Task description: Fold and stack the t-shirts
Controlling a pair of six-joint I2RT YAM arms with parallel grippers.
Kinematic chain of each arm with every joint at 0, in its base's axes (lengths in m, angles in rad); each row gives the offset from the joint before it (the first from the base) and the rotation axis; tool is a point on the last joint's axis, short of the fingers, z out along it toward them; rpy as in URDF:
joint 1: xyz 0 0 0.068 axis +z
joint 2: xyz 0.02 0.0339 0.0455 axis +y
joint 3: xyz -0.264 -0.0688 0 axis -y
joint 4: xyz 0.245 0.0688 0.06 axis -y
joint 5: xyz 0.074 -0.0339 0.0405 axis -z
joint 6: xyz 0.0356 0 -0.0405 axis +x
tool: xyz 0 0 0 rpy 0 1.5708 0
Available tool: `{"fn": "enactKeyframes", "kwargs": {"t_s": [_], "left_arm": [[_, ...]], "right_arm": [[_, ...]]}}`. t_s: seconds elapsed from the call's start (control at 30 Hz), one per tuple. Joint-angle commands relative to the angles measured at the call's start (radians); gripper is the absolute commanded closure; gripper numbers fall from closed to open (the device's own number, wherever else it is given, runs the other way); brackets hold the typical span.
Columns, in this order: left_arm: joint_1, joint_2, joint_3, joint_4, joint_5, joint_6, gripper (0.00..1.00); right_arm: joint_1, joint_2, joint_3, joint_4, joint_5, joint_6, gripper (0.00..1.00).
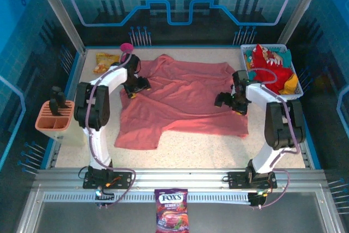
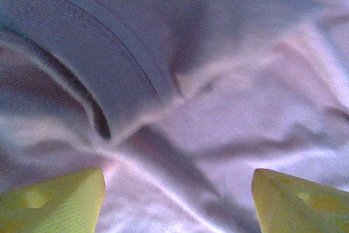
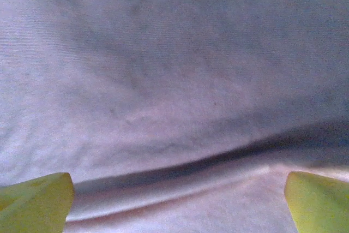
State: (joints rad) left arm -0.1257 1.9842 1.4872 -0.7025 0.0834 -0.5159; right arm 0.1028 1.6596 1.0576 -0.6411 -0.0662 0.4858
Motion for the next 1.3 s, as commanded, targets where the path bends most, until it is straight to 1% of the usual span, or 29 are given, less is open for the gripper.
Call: {"fn": "enactKeyframes", "kwargs": {"t_s": [0.0, 0.07, 0.13, 0.23, 0.27, 0.33, 0.4, 0.5, 0.63, 0.7, 0.87, 0.93, 1.0, 1.03, 1.07, 1.1, 1.17, 1.23, 1.27], "left_arm": [[-0.009, -0.225, -0.080, -0.078, 0.076, 0.038, 0.25], [-0.013, -0.314, -0.161, -0.105, 0.082, 0.034, 0.24], [-0.014, -0.405, -0.251, -0.149, 0.052, 0.029, 0.24], [-0.014, -0.528, -0.403, -0.177, 0.002, -0.011, 0.26], [-0.013, -0.563, -0.444, -0.184, -0.008, -0.030, 0.26], [-0.009, -0.650, -0.541, -0.190, -0.027, -0.079, 0.27], [-0.008, -0.719, -0.618, -0.195, -0.040, -0.122, 0.28], [-0.006, -0.789, -0.722, -0.171, -0.042, -0.186, 0.29], [-0.002, -0.834, -0.810, -0.153, -0.059, -0.239, 0.30], [-0.002, -0.858, -0.841, -0.145, -0.062, -0.257, 0.30], [0.008, -0.897, -0.868, -0.165, -0.094, -0.294, 0.32], [0.013, -0.882, -0.865, -0.179, -0.138, -0.306, 0.34], [0.015, -0.870, -0.868, -0.164, -0.152, -0.304, 0.34], [0.019, -0.867, -0.873, -0.149, -0.151, -0.302, 0.34], [0.026, -0.866, -0.876, -0.140, -0.151, -0.300, 0.35], [0.033, -0.863, -0.877, -0.137, -0.149, -0.294, 0.35], [0.037, -0.857, -0.867, -0.162, -0.158, -0.288, 0.36], [0.036, -0.866, -0.878, -0.161, -0.160, -0.304, 0.38], [0.037, -0.866, -0.879, -0.162, -0.163, -0.307, 0.41]], "right_arm": [[-0.010, -0.156, -0.042, -0.090, 0.010, -0.015, 0.00], [-0.012, -0.231, -0.076, -0.141, 0.043, -0.003, 0.00], [-0.025, -0.305, -0.122, -0.191, 0.068, 0.031, 0.00], [-0.067, -0.382, -0.172, -0.248, 0.074, 0.089, 0.08], [-0.087, -0.402, -0.213, -0.256, 0.074, 0.104, 0.12], [-0.126, -0.447, -0.255, -0.260, 0.075, 0.138, 0.19], [-0.160, -0.475, -0.289, -0.249, 0.074, 0.161, 0.24], [-0.200, -0.478, -0.327, -0.215, 0.061, 0.171, 0.26], [-0.216, -0.462, -0.373, -0.156, 0.056, 0.172, 0.29], [-0.222, -0.446, -0.393, -0.137, 0.046, 0.175, 0.34], [-0.225, -0.405, -0.441, -0.072, 0.017, 0.181, 0.43], [-0.225, -0.380, -0.454, -0.045, -0.001, 0.184, 0.47], [-0.226, -0.361, -0.464, -0.022, -0.004, 0.183, 0.53], [-0.226, -0.353, -0.469, -0.011, -0.002, 0.183, 0.58], [-0.228, -0.349, -0.473, 0.002, -0.005, 0.179, 0.69], [-0.233, -0.344, -0.473, 0.006, -0.010, 0.177, 0.75], [-0.240, -0.338, -0.468, 0.008, -0.015, 0.174, 0.82], [-0.253, -0.341, -0.461, 0.013, -0.018, 0.167, 0.87], [-0.264, -0.340, -0.457, 0.019, -0.027, 0.162, 0.95]]}}
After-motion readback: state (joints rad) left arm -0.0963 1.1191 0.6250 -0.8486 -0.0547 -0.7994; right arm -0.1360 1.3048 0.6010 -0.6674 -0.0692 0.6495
